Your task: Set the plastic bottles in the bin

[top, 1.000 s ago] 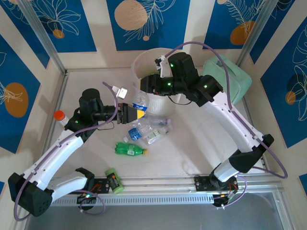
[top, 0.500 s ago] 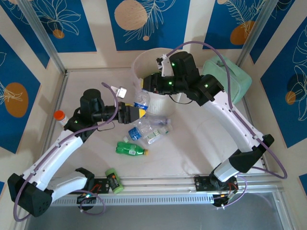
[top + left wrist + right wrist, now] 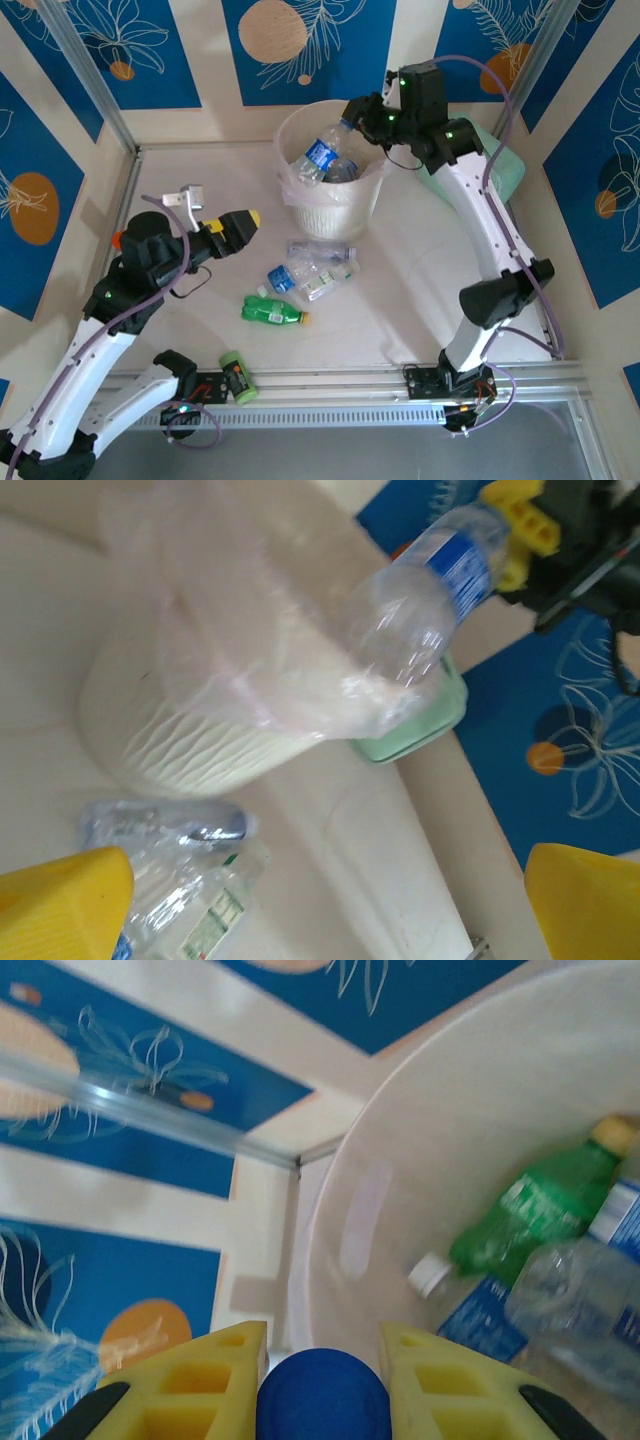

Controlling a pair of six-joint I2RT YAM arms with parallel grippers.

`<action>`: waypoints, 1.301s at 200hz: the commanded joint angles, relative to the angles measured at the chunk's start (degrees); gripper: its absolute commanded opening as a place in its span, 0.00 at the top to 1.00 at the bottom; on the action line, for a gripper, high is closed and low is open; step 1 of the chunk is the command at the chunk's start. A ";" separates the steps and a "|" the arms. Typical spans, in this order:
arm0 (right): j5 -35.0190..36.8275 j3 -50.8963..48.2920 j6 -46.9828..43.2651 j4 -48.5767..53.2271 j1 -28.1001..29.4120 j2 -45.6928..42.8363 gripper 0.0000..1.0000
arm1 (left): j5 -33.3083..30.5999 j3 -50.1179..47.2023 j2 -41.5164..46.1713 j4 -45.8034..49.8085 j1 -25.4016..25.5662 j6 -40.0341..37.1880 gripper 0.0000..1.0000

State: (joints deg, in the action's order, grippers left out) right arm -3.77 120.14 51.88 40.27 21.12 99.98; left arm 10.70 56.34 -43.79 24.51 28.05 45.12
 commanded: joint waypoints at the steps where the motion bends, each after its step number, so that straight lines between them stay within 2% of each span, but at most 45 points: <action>1: 0.60 4.02 4.63 -2.93 -2.35 3.90 0.79 | -4.19 -5.37 1.00 5.48 0.25 7.43 0.00; 11: 0.35 5.97 5.56 -3.97 -3.15 6.45 0.77 | -4.73 -8.07 2.08 5.25 0.25 9.59 0.00; 23: 0.03 9.91 6.27 -4.11 -3.78 10.42 0.69 | -5.65 -10.23 3.44 5.76 0.25 11.19 0.00; 47: -1.99 24.42 7.26 3.06 -4.77 20.67 0.44 | -6.98 -11.73 3.83 8.20 0.32 12.22 0.00; 67: -3.17 33.44 7.72 6.99 -4.74 26.20 0.41 | -7.11 -12.66 2.82 9.59 0.58 13.12 0.00; 89: -1.94 33.96 6.91 7.24 -4.16 25.77 0.35 | -7.52 -15.46 2.57 8.71 1.41 16.22 0.00; 118: -1.21 28.39 5.12 6.10 -3.52 20.24 0.34 | -12.76 -16.96 2.04 13.47 4.16 21.85 0.00; 145: 1.04 21.57 -0.78 7.54 -0.62 12.44 0.33 | -14.89 -17.99 0.90 14.42 6.49 26.27 0.00; 198: 3.84 -9.50 -9.78 3.24 7.64 -12.95 0.30 | -18.07 -18.85 -6.66 14.77 11.77 34.78 0.05; 232: 4.20 -23.37 -10.80 4.06 11.77 -25.25 0.27 | -19.72 -18.62 -9.23 17.26 13.65 40.63 0.07; 260: 6.43 -30.71 -10.88 6.04 16.34 -30.31 0.24 | -21.24 -16.80 -11.85 19.52 15.73 43.62 0.06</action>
State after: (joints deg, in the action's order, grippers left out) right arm 0.10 94.08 42.74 44.47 34.35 71.44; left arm -7.51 37.95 -54.06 39.94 42.00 82.35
